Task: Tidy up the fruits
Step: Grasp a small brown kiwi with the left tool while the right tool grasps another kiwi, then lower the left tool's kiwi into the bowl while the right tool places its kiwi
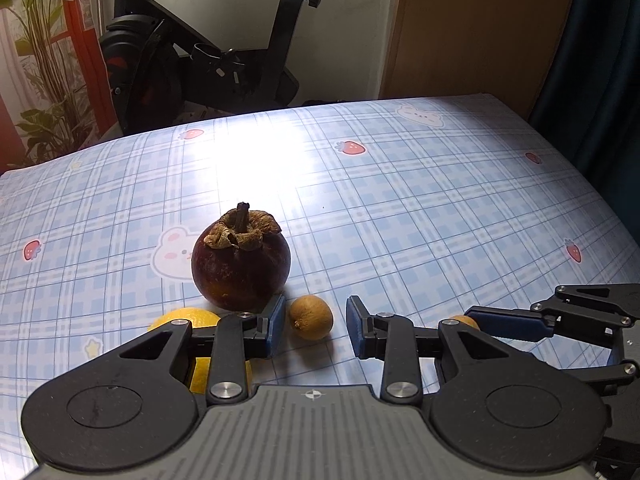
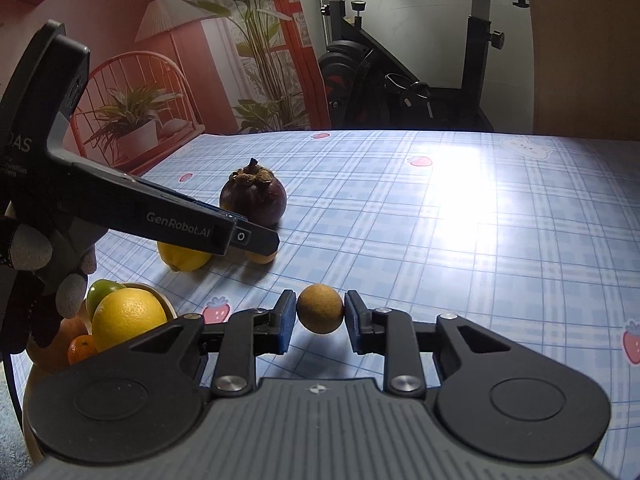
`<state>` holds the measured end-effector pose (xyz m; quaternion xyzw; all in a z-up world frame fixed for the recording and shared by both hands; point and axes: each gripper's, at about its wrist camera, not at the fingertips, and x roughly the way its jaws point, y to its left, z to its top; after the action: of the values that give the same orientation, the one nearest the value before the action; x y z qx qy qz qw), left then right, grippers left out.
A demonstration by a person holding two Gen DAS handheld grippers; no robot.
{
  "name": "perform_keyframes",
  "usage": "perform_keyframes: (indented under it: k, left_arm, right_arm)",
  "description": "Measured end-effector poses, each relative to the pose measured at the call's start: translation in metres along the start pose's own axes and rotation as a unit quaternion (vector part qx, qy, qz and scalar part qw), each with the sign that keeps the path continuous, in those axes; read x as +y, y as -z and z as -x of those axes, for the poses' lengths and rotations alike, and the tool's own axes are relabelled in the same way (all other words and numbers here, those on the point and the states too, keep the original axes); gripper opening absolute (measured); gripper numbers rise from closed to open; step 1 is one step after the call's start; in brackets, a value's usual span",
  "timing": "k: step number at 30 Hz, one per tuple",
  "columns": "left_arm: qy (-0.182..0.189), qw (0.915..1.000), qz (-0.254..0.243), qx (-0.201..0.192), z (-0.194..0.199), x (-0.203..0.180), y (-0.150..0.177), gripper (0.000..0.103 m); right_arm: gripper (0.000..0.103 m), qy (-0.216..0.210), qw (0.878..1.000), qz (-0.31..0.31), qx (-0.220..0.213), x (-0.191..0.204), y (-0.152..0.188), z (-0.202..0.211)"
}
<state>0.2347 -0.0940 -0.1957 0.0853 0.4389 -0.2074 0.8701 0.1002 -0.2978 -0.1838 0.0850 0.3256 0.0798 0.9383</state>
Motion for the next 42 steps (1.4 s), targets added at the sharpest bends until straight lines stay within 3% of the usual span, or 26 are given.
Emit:
perform_keyframes:
  k: [4, 6, 10, 17, 22, 28, 35, 42]
  left_arm:
    - [-0.001, 1.0, 0.001, 0.007, -0.004, -0.002, 0.001, 0.035]
    - [-0.004, 1.0, -0.001, 0.008, -0.005, -0.004, 0.001, 0.027]
    - [0.007, 0.9999, -0.001, 0.009, -0.006, -0.001, -0.004, 0.026]
    - [0.03, 0.9991, 0.023, -0.018, 0.041, 0.0, 0.009, 0.026]
    - [0.045, 0.997, 0.04, -0.049, 0.097, 0.005, 0.035, 0.026]
    - [0.035, 0.9968, 0.04, -0.06, 0.147, 0.011, 0.08, 0.026]
    - [0.033, 0.9973, 0.041, -0.051, 0.17, 0.013, 0.131, 0.026]
    - [0.037, 0.998, 0.045, -0.023, 0.172, 0.019, 0.161, 0.026]
  right_arm:
    - [0.029, 0.0, 1.0, -0.005, -0.002, -0.002, 0.001, 0.003]
    - [0.029, 0.0, 1.0, -0.008, -0.002, -0.002, 0.002, 0.004]
    - [0.029, 0.0, 1.0, -0.013, -0.002, -0.001, 0.003, 0.007]
    - [0.029, -0.007, 1.0, -0.017, -0.014, 0.012, 0.001, 0.027]
    - [0.029, -0.021, 1.0, -0.005, -0.02, 0.034, 0.002, 0.046]
    - [0.029, -0.048, 0.999, 0.015, -0.018, 0.071, 0.005, 0.059]
    - [0.029, -0.075, 0.997, 0.035, 0.005, 0.111, 0.017, 0.059]
    - [0.029, -0.097, 0.992, 0.061, 0.045, 0.137, 0.027, 0.049]
